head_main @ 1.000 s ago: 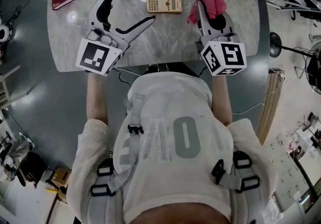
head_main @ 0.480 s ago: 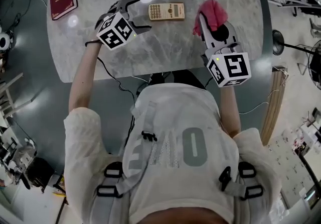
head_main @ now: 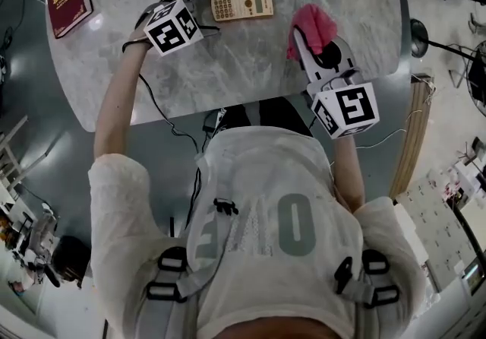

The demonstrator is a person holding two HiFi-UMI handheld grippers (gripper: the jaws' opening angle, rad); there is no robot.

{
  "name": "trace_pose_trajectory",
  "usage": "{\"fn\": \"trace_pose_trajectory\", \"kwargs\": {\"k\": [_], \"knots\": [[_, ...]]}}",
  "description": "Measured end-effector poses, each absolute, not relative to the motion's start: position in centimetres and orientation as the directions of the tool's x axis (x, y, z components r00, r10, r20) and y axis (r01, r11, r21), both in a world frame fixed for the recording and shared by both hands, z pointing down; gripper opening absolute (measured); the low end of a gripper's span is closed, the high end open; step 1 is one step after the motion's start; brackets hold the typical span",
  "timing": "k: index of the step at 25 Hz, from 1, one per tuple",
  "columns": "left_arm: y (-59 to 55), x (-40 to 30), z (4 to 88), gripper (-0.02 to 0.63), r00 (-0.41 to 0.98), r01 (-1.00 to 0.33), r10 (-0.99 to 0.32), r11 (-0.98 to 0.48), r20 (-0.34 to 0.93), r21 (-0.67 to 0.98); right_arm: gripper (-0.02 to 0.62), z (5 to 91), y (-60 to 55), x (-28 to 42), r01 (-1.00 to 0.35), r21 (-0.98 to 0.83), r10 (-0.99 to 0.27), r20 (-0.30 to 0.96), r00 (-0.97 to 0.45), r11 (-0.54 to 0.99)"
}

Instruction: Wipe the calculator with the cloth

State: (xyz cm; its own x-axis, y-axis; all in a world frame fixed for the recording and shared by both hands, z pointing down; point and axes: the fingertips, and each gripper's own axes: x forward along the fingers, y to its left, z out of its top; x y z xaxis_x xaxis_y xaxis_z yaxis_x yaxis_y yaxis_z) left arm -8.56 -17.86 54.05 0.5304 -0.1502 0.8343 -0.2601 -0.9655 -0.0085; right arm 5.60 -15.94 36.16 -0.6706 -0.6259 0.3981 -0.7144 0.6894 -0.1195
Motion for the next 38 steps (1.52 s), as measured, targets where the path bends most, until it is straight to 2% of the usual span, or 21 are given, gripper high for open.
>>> {"fn": "trace_pose_trajectory", "kwargs": {"k": [7, 11, 18, 20, 32, 35, 38], "knots": [[-18.2, -8.1, 55.5, 0.430, 0.511, -0.256, -0.110, -0.966, 0.852, 0.029, 0.055, 37.0, -16.2, 5.5, -0.718, -0.128, -0.619, 0.418, -0.665, 0.684], [-18.0, -7.8, 55.8, 0.375, 0.494, -0.237, -0.109, -0.971, 0.863, 0.013, 0.055, 37.3, -16.1, 5.7, -0.718, -0.127, -0.618, 0.422, -0.663, 0.684], [-18.2, -7.7, 56.0, 0.367, 0.487, -0.255, -0.104, -0.967, 0.867, 0.028, 0.055, 37.5, -15.6, 5.4, -0.705, -0.116, -0.601, 0.436, -0.669, 0.700], [-18.2, -7.8, 56.0, 0.339, 0.495, -0.257, -0.094, -0.965, 0.864, 0.042, 0.055, 37.7, -15.5, 5.3, -0.697, -0.108, -0.593, 0.443, -0.672, 0.709], [-18.4, -7.6, 56.1, 0.334, 0.514, -0.275, -0.087, -0.959, 0.853, 0.068, 0.054, 39.7, -16.9, 4.7, -0.686, -0.097, -0.564, 0.492, -0.663, 0.721], [-18.3, -7.7, 56.2, 0.334, 0.515, -0.273, -0.081, -0.959, 0.853, 0.074, 0.054, 40.6, -18.3, 4.2, -0.671, -0.049, -0.549, 0.533, -0.644, 0.740], [-18.4, -7.9, 56.3, 0.334, 0.510, -0.272, -0.078, -0.960, 0.857, 0.074, 0.054, 42.3, -20.3, 3.4, -0.577, 0.105, -0.507, 0.621, -0.598, 0.810]]}}
